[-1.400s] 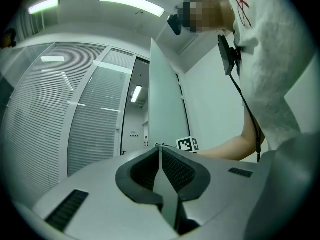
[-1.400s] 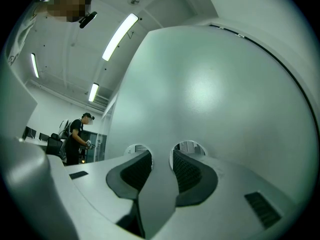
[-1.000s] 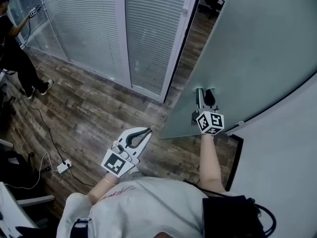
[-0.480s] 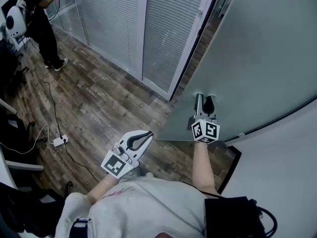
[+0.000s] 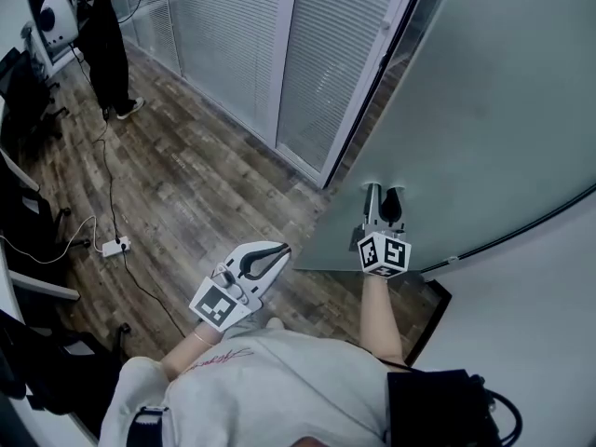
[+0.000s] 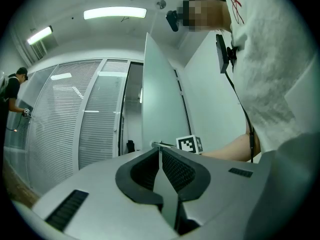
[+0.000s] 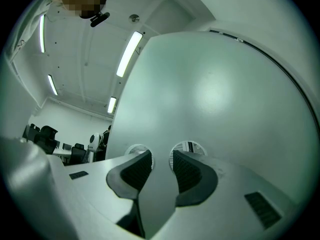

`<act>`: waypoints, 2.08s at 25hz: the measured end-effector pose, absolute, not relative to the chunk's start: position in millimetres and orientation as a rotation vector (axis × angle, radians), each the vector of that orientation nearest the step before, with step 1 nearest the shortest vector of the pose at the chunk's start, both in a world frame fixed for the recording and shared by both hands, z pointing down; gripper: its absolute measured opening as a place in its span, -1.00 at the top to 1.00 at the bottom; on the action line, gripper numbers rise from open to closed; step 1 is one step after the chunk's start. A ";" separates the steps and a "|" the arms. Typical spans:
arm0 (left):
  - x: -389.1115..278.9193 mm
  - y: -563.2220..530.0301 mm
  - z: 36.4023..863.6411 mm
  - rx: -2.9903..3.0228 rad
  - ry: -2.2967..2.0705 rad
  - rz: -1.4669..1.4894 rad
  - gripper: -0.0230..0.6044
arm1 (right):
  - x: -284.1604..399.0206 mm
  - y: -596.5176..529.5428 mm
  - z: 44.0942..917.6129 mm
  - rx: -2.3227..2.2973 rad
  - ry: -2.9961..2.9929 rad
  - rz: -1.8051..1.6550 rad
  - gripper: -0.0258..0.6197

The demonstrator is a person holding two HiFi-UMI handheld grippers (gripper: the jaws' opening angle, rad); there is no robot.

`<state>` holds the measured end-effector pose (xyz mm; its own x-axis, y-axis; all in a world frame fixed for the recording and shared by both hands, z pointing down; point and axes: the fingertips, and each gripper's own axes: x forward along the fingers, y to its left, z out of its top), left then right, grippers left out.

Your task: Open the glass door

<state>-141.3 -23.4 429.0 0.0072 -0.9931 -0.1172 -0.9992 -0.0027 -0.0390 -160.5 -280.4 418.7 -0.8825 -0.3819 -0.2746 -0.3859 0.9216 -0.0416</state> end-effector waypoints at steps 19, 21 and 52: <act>-39.9 9.8 425.1 -2.385 1.906 0.167 0.81 | -85.7 -236.8 422.2 -0.458 2.846 0.000 0.49; -28.1 15.8 428.3 -2.406 1.895 0.149 0.81 | -74.5 -230.8 421.3 -0.449 2.837 -0.005 0.49; 118.1 20.3 424.6 -2.349 1.931 0.085 0.81 | 82.4 -159.7 421.1 -0.200 2.852 -0.021 0.49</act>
